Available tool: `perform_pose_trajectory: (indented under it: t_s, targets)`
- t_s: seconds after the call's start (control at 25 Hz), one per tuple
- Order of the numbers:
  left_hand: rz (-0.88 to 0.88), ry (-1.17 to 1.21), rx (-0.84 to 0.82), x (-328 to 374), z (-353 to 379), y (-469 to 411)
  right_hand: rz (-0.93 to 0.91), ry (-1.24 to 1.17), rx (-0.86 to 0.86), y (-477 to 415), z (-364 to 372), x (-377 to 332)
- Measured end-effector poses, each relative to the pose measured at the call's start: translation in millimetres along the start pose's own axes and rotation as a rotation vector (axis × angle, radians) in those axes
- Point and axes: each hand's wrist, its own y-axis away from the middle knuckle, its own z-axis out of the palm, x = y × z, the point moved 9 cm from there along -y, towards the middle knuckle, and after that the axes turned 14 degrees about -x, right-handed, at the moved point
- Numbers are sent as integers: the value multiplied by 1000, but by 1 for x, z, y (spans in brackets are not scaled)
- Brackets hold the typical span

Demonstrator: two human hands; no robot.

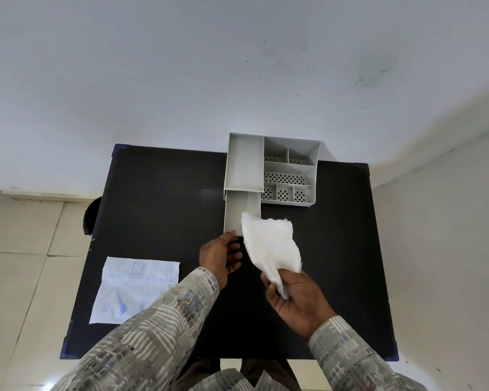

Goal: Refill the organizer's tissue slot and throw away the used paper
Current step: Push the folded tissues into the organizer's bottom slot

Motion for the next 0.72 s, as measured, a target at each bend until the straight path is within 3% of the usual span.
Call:
perform_pose_trajectory:
  t_s: [0.6,0.72]
  targets:
    - [-42,-44,3,-3,-9,11,-5,64,-27,-6,15,-2]
    - [-67,-47,80,2,-9,32,-10,66,-34,-12,19,-3]
